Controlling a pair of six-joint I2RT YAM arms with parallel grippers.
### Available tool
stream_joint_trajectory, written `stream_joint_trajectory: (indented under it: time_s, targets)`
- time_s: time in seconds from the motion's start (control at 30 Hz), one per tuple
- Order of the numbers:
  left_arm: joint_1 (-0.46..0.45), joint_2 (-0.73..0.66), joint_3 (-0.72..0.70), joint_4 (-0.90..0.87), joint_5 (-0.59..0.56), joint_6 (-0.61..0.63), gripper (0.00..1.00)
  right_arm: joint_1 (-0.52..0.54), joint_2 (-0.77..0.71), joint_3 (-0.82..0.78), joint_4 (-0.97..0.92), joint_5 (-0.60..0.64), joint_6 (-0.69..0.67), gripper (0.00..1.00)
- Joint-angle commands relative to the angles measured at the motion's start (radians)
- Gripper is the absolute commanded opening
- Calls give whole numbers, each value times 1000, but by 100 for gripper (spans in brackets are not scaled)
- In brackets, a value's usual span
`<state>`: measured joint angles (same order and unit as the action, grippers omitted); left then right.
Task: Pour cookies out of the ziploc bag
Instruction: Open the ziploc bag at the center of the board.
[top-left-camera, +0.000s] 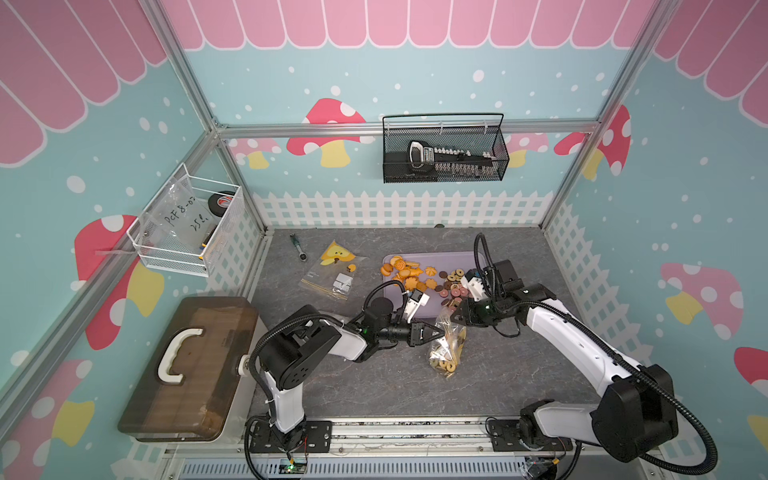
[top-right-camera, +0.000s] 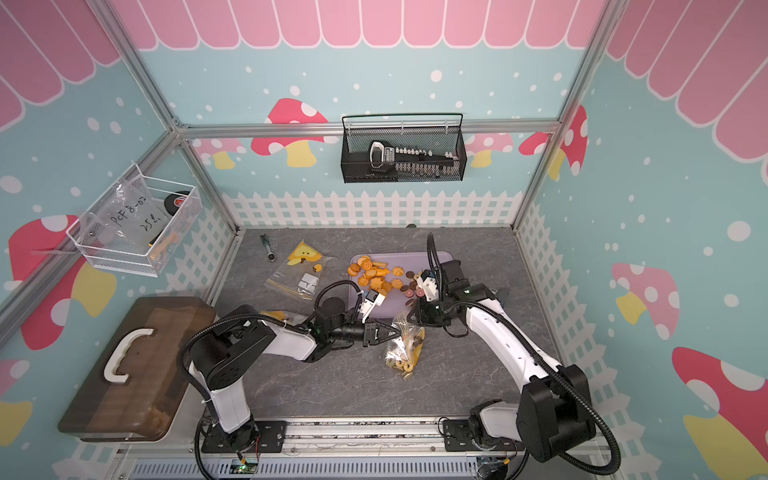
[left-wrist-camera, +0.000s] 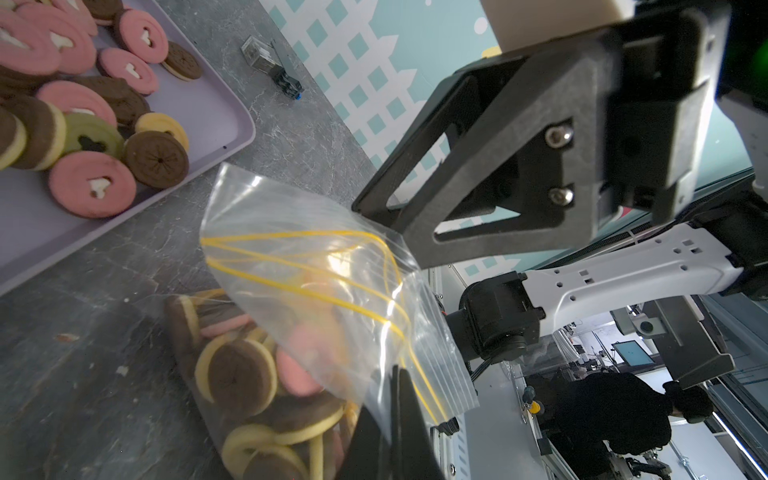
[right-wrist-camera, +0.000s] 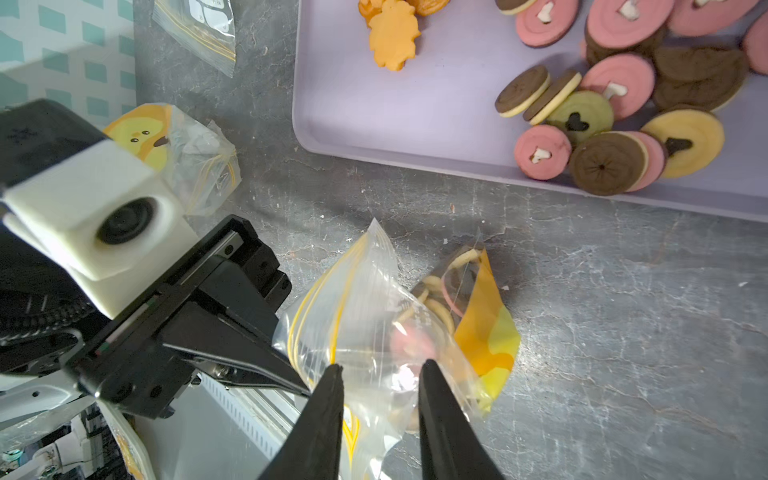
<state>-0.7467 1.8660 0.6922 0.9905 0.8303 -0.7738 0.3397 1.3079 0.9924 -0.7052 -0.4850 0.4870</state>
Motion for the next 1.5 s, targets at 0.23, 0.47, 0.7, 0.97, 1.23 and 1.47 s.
stream_joint_trajectory:
  time_s: [0.23, 0.47, 0.7, 0.97, 1.23, 1.47]
  targets:
    - [-3, -28, 20, -4, 2, 20, 0, -5, 22, -35, 38, -82, 28, 23]
    - [1, -30, 15, -6, 0, 22, 0, 1, 15, -50, 43, -106, 36, 20]
    - [4, -33, 14, -6, -9, 21, 0, 4, 2, -50, 40, -91, 41, 0]
    - [6, -53, 51, -23, -32, 14, 0, 2, -52, 63, -171, 102, -54, 0]
    - [0, -35, 119, -34, -26, 7, 0, 1, -101, 176, -341, 266, -100, 0]
    - [-10, -24, 133, -13, -6, 1, 0, -5, -95, 150, -302, 230, -87, 10]
